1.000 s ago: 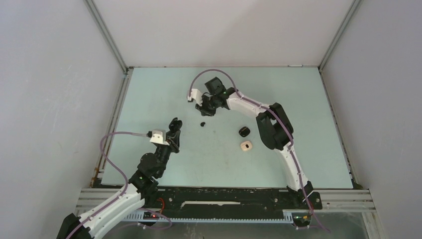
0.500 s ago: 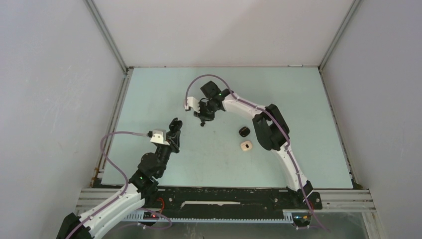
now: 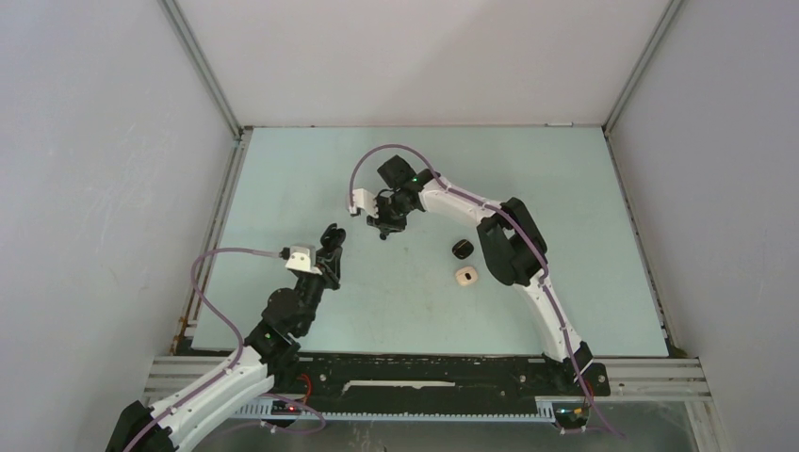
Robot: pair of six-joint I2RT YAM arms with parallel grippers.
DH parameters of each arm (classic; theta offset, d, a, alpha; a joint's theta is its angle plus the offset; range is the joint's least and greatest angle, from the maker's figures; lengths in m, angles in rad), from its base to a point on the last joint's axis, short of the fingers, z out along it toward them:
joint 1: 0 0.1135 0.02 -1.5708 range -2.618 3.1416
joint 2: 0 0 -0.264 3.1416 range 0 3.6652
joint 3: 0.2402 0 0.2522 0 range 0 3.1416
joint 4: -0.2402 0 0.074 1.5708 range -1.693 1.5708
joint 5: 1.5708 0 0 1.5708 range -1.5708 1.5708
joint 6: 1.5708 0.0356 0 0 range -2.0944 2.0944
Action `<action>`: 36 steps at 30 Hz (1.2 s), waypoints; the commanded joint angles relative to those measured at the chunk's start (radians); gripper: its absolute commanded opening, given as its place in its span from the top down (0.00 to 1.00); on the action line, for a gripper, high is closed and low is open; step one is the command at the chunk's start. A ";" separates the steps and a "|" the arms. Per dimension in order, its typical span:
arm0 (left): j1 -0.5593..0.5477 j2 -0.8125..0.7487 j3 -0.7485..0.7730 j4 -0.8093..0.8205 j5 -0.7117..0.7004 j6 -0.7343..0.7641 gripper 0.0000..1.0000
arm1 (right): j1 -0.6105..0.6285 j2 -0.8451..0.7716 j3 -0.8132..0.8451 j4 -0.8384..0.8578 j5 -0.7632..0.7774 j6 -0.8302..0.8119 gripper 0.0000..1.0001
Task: Insert the wireless bluetooth earbuds into the charging case
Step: Pick up the right earbud from the center of the board.
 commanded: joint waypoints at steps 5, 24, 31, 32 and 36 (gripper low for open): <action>0.006 0.005 -0.026 0.033 0.006 -0.008 1.00 | 0.024 0.006 0.037 -0.064 0.001 -0.059 0.76; 0.007 0.005 -0.022 0.031 0.020 -0.010 1.00 | 0.043 -0.021 0.016 -0.113 -0.004 -0.114 0.68; 0.007 0.011 -0.020 0.032 0.027 -0.011 1.00 | 0.061 -0.040 0.001 -0.140 0.003 -0.155 0.77; 0.006 0.012 -0.019 0.031 0.027 -0.012 1.00 | 0.064 -0.041 0.001 -0.149 0.010 -0.162 0.79; 0.007 0.014 -0.020 0.033 0.029 -0.014 1.00 | 0.060 -0.053 -0.006 -0.183 0.027 -0.150 0.85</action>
